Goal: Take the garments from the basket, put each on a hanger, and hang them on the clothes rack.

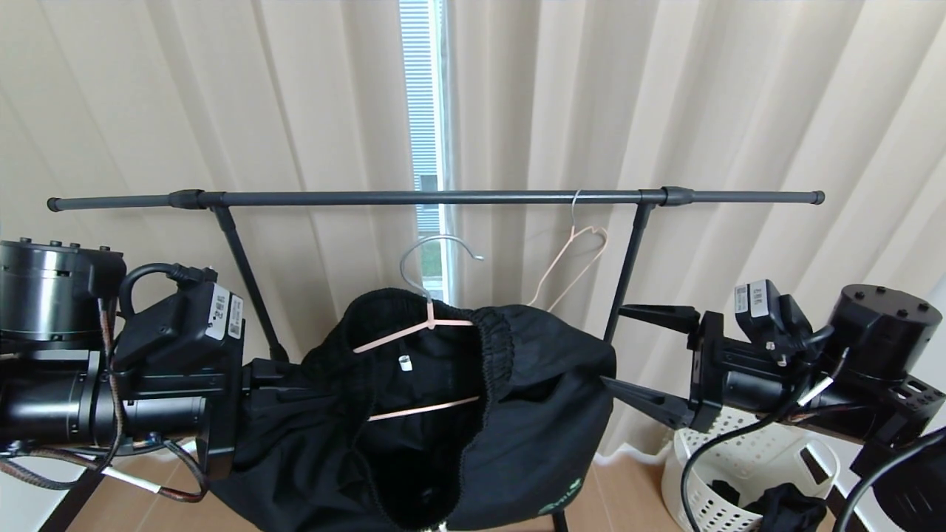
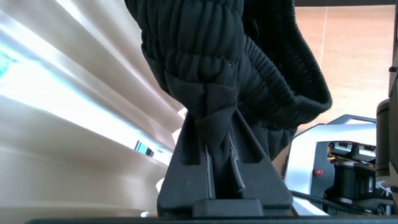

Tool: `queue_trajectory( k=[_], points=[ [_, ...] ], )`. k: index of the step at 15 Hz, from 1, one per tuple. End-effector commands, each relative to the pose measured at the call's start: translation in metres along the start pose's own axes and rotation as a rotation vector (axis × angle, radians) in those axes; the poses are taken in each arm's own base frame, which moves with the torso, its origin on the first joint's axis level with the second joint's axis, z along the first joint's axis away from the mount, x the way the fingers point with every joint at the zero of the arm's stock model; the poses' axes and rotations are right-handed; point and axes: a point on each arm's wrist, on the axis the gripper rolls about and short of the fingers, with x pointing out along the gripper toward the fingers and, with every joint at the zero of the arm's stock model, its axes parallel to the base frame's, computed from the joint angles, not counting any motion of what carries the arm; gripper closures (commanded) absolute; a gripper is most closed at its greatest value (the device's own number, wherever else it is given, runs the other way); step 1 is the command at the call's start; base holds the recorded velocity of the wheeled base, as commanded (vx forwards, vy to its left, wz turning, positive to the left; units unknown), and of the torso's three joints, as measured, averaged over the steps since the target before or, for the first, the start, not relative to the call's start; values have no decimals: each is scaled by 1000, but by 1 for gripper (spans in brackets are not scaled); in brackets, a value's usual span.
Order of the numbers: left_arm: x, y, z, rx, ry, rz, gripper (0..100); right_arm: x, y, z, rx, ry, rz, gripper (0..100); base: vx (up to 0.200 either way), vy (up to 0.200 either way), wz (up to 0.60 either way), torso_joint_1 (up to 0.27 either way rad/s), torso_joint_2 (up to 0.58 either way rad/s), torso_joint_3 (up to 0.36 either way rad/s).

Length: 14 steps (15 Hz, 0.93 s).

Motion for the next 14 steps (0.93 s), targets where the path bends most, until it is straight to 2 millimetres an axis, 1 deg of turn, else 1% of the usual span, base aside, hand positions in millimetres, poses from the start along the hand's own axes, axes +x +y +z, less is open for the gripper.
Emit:
queue_trajectory(
  k=[1,3,6,8,9,11,14],
  points=[
    [-6,-4,4,15,-11,12,100,0,-9,-18,40,34,4,0,0,0,0,0,0,0],
    [-8,-6,6,21,-15,16,100,-1,-8,-22,44,35,49,0,0,0,0,0,0,0],
    [-10,-7,9,21,-21,22,100,5,-8,-44,49,82,74,0,0,0,0,0,0,0],
    [-11,-7,10,20,-24,25,100,9,-7,-52,57,98,88,0,0,0,0,0,0,0],
    [-12,-8,10,22,-25,26,100,16,-4,-57,68,107,111,0,0,0,0,0,0,0],
    [-13,-10,11,27,-29,28,100,20,-6,-64,81,118,116,0,0,0,0,0,0,0],
    [-15,-12,13,34,-33,29,100,26,-11,-69,83,121,110,0,0,0,0,0,0,0]
  ],
)
